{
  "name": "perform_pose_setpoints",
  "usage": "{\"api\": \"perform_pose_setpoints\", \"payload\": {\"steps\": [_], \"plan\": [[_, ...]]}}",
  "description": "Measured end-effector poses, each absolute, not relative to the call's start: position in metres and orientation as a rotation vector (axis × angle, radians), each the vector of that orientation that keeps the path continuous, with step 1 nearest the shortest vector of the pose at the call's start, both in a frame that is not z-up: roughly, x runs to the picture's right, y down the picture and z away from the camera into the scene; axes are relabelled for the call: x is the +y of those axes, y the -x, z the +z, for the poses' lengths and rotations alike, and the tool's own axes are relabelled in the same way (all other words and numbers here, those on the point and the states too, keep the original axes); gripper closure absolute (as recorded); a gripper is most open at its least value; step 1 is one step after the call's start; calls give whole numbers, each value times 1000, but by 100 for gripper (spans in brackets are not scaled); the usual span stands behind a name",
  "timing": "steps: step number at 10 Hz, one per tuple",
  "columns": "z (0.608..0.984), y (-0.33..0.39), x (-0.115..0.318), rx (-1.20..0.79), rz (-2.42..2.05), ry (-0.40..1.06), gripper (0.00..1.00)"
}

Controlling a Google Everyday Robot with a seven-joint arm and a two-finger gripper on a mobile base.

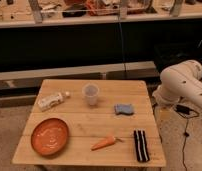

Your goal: Pick up the ceramic cup

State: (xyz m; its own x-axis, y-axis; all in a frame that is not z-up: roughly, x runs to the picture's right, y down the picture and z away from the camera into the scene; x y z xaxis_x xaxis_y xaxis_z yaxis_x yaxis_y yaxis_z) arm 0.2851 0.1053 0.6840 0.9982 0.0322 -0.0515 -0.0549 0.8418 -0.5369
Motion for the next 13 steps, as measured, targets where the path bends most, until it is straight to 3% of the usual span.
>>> {"api": "perform_pose_setpoints", "payload": {"steps": [13], "plan": [[740, -217, 42, 78, -306, 351, 20]]}}
